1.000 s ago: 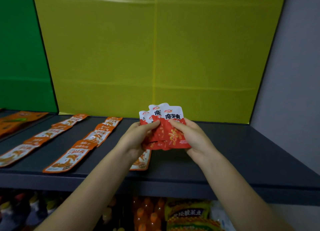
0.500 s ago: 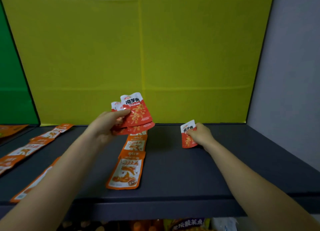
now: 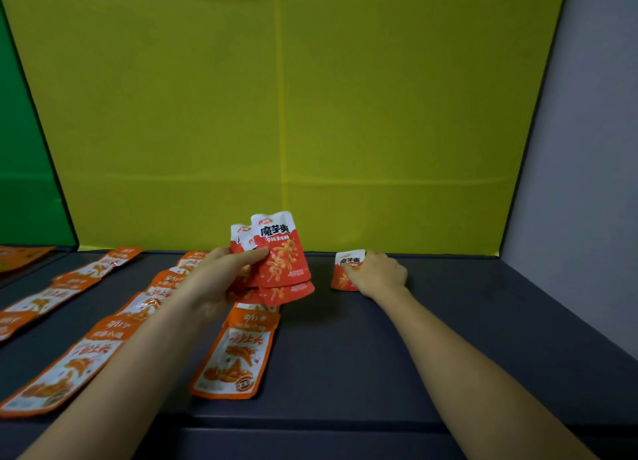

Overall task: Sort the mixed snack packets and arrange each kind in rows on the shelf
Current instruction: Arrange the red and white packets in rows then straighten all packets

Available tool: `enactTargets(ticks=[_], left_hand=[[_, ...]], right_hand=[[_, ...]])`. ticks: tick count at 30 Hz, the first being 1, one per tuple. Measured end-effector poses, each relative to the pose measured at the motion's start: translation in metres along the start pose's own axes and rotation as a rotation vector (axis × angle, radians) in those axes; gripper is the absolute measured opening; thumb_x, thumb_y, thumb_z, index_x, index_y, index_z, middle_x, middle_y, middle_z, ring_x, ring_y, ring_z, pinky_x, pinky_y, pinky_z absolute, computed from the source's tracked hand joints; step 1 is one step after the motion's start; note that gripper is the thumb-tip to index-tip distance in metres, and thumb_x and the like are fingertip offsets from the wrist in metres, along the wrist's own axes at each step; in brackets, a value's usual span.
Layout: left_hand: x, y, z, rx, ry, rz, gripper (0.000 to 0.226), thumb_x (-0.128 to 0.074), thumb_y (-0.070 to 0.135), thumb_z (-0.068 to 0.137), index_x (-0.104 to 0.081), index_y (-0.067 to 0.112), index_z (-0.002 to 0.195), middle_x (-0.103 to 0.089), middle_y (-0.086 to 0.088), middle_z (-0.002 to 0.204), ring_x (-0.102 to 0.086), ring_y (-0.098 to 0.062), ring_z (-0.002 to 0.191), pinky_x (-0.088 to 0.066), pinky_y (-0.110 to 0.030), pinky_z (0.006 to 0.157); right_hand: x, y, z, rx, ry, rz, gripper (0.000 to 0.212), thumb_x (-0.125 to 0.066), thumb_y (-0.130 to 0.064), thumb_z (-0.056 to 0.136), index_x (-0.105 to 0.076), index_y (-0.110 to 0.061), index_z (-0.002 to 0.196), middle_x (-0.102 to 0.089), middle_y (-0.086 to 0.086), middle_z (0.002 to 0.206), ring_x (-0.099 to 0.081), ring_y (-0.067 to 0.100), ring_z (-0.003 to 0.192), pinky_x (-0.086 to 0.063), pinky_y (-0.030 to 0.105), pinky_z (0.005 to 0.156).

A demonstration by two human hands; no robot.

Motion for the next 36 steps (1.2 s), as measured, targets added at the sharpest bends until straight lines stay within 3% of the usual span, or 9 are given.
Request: enactTargets(ticks=[5, 10, 17, 20, 22, 25, 29, 33, 36], left_hand=[[0.000, -0.005, 0.002, 0.002, 0.002, -0.019, 0.003, -0.060, 0.010, 0.086, -0.060, 0.009, 0.089, -0.069, -0.003, 0.061, -0.065, -0.011, 0.046, -0.053, -0.025, 0.042], [-0.005, -0.005, -0.002, -0.026, -0.001, -0.009, 0.008, -0.058, 0.009, 0.088, -0.060, 0.011, 0.080, -0.067, 0.003, 0.049, -0.063, -0.008, 0.042, -0.054, -0.026, 0.043], [-0.009, -0.011, -0.005, -0.014, -0.014, 0.003, 0.006, -0.059, 0.012, 0.087, -0.061, 0.013, 0.081, -0.069, 0.003, 0.054, -0.066, -0.010, 0.047, -0.055, -0.027, 0.049], [-0.009, -0.012, -0.007, -0.010, -0.021, 0.015, 0.006, -0.059, 0.012, 0.087, -0.060, 0.013, 0.082, -0.069, 0.003, 0.054, -0.066, -0.010, 0.047, -0.055, -0.027, 0.048], [-0.011, -0.012, -0.008, -0.010, -0.030, 0.011, 0.005, -0.059, 0.012, 0.087, -0.061, 0.013, 0.083, -0.070, 0.003, 0.056, -0.066, -0.010, 0.048, -0.056, -0.026, 0.047], [-0.018, -0.013, -0.010, 0.004, -0.044, -0.014, 0.006, -0.058, 0.010, 0.088, -0.060, 0.012, 0.082, -0.069, 0.002, 0.054, -0.065, -0.009, 0.045, -0.054, -0.024, 0.044], [-0.028, -0.013, -0.010, 0.014, -0.068, -0.029, 0.012, -0.054, 0.019, 0.091, -0.060, 0.014, 0.082, -0.065, 0.005, 0.048, -0.061, -0.006, 0.041, -0.049, -0.018, 0.042], [-0.030, -0.013, -0.009, 0.011, -0.075, -0.076, 0.018, -0.047, 0.018, 0.095, -0.058, 0.012, 0.081, -0.064, 0.006, 0.047, -0.059, -0.006, 0.039, -0.047, -0.016, 0.039], [-0.020, -0.011, -0.005, -0.032, 0.005, -0.092, 0.017, -0.046, 0.015, 0.095, -0.058, 0.012, 0.084, -0.066, 0.003, 0.058, -0.061, -0.009, 0.047, -0.050, -0.024, 0.052]], right_hand=[[-0.004, -0.010, 0.005, 0.073, 0.012, -0.075, 0.059, -0.044, -0.053, 0.090, -0.047, -0.007, 0.126, -0.054, 0.011, 0.130, -0.052, 0.030, 0.119, -0.044, 0.035, 0.089], [-0.006, -0.013, 0.007, 0.051, 0.019, -0.080, 0.061, -0.044, -0.055, 0.088, -0.048, -0.008, 0.126, -0.054, 0.010, 0.129, -0.052, 0.029, 0.120, -0.044, 0.034, 0.089], [-0.003, -0.016, 0.001, 0.061, -0.003, -0.054, 0.064, -0.036, -0.056, 0.092, -0.046, -0.004, 0.129, -0.050, 0.014, 0.131, -0.050, 0.031, 0.120, -0.043, 0.036, 0.090], [0.019, -0.031, -0.008, 0.218, 0.017, 0.177, 0.057, -0.026, -0.050, 0.097, -0.057, -0.003, 0.108, -0.055, 0.017, 0.120, -0.052, 0.032, 0.111, -0.041, 0.037, 0.089], [0.032, -0.047, -0.023, 0.323, -0.084, 0.457, 0.055, -0.026, -0.049, 0.098, -0.059, -0.006, 0.087, -0.063, 0.012, 0.097, -0.058, 0.026, 0.088, -0.041, 0.034, 0.081], [0.037, -0.065, -0.054, 0.415, -0.232, 0.642, 0.043, -0.043, -0.052, 0.092, -0.054, -0.016, 0.071, -0.056, -0.001, 0.066, -0.048, 0.011, 0.059, -0.036, 0.029, 0.064], [0.033, -0.063, -0.063, 0.372, -0.226, 0.833, 0.032, -0.062, -0.040, 0.085, -0.051, -0.019, 0.063, -0.061, 0.002, 0.067, -0.054, 0.014, 0.063, -0.039, 0.030, 0.065], [0.034, -0.055, -0.066, 0.296, -0.353, 1.024, 0.028, -0.059, -0.029, 0.090, -0.052, -0.018, 0.065, -0.058, -0.008, 0.059, -0.054, -0.004, 0.045, -0.041, 0.012, 0.048], [0.046, -0.038, -0.061, 0.250, -0.229, 1.084, 0.026, -0.056, -0.025, 0.092, -0.053, -0.017, 0.067, -0.058, -0.006, 0.061, -0.052, -0.007, 0.042, -0.038, 0.008, 0.045]])
Point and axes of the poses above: each hand's wrist, its own z-axis towards the middle knuckle, its own x-axis out of the back of the hand, y = z × x, the point moved 7 cm from there along z, towards the middle knuckle
